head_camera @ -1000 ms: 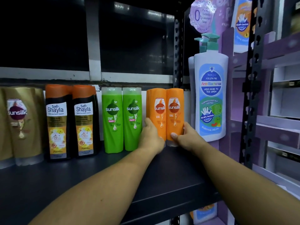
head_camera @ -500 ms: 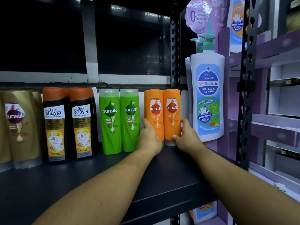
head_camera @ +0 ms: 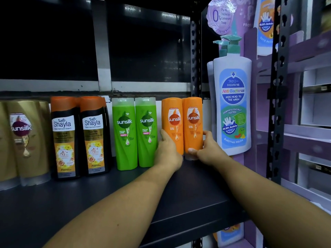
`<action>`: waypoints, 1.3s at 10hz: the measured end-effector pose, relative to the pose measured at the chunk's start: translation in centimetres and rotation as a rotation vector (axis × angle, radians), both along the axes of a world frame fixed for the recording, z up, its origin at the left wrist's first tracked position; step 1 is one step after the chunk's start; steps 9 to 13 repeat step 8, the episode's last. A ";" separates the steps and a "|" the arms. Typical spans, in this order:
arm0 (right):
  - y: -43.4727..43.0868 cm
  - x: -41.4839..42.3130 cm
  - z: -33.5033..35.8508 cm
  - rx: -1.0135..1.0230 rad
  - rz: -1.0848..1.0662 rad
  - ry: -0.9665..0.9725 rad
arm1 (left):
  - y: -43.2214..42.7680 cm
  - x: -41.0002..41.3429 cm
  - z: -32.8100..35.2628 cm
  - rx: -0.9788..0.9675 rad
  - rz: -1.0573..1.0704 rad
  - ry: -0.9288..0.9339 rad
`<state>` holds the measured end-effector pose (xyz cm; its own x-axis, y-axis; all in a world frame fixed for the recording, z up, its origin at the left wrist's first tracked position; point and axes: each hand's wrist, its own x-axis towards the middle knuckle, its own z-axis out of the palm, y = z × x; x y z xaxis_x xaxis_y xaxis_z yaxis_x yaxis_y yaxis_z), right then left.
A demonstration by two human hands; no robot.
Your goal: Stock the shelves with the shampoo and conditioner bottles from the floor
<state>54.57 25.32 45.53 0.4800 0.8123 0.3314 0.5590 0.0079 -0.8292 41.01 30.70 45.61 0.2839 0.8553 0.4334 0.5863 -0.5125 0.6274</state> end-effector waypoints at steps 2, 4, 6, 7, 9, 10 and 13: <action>0.1 0.3 0.0 -0.020 0.035 0.007 | 0.3 -0.1 0.0 -0.011 -0.006 0.001; 0.2 0.4 -0.2 -0.027 0.035 -0.057 | 0.3 -0.3 -0.1 -0.020 -0.009 0.000; -0.1 0.1 -0.3 0.144 0.005 -0.124 | -0.4 -1.0 0.2 -0.102 -0.027 0.089; -0.6 -0.6 0.0 0.298 -0.078 -0.261 | -0.9 -2.3 0.5 -0.149 -0.087 0.143; -1.0 -1.5 -0.1 0.327 -0.183 -0.473 | -2.3 -4.8 0.6 -0.175 -0.201 0.117; -1.0 -1.5 -0.1 0.327 -0.183 -0.473 | -2.3 -4.8 0.6 -0.175 -0.201 0.117; -1.0 -1.5 -0.1 0.327 -0.183 -0.473 | -2.3 -4.8 0.6 -0.175 -0.201 0.117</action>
